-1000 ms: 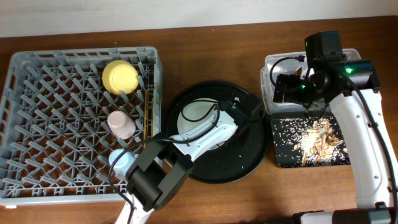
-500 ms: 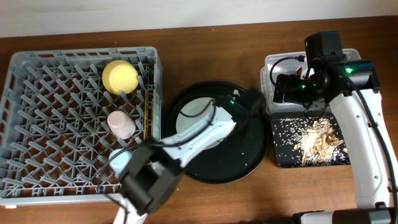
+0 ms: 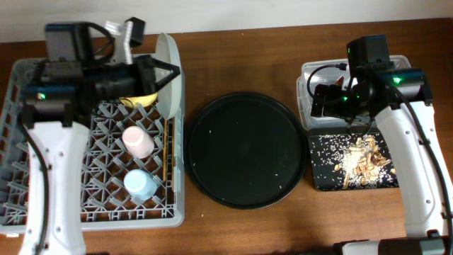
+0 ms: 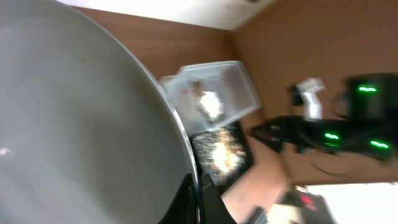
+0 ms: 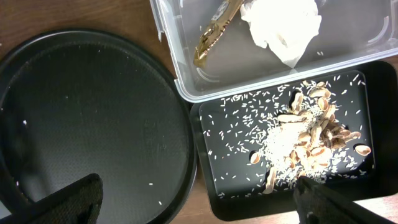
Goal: Sort waste into correct bins and load items into the dishwasher rack
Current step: 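Lift the white plate and stand it upright in the rack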
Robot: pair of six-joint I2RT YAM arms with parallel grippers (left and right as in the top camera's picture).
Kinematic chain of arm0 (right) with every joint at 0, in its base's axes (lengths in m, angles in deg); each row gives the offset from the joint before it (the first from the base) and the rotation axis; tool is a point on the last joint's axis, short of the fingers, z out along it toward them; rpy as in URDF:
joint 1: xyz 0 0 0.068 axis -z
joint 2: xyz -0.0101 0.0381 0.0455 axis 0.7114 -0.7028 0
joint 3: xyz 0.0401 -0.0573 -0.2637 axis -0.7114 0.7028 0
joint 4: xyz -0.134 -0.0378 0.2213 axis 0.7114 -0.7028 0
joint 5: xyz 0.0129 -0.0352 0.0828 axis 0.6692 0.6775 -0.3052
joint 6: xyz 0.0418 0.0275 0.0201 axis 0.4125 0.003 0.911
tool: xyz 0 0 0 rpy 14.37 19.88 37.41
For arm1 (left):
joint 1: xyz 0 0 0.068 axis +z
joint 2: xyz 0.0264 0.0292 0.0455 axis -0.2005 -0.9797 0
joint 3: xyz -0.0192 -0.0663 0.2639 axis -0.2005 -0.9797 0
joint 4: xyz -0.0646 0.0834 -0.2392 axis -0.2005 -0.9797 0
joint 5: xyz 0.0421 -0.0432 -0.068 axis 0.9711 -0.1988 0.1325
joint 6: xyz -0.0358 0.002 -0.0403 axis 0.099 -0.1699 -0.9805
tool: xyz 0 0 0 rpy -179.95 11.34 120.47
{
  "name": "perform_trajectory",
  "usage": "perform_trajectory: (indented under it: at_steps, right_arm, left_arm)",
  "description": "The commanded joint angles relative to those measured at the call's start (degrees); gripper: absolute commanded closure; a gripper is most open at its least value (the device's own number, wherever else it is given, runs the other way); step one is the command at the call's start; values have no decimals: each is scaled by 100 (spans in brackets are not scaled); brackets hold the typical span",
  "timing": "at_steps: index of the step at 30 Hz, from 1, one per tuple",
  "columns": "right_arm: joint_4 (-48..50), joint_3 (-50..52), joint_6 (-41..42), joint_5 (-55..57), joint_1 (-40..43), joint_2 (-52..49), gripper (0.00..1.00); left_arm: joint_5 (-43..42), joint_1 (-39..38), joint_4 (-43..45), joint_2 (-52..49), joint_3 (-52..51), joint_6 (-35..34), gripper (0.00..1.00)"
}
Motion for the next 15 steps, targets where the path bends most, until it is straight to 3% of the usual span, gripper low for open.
perform_trajectory:
  at_steps: [1,8,15]
  right_arm:
    - [0,-46,48,70,17,-7,1]
    - [0,-46,48,70,17,-7,1]
    - [0,-46,48,70,17,-7,1]
  left_arm:
    - [-2190,474,7,-525,42,708,100]
    - [-2173,892,9,-1547,42,870,100]
    - [-1296,1097,-354,-2275,35,1130,100]
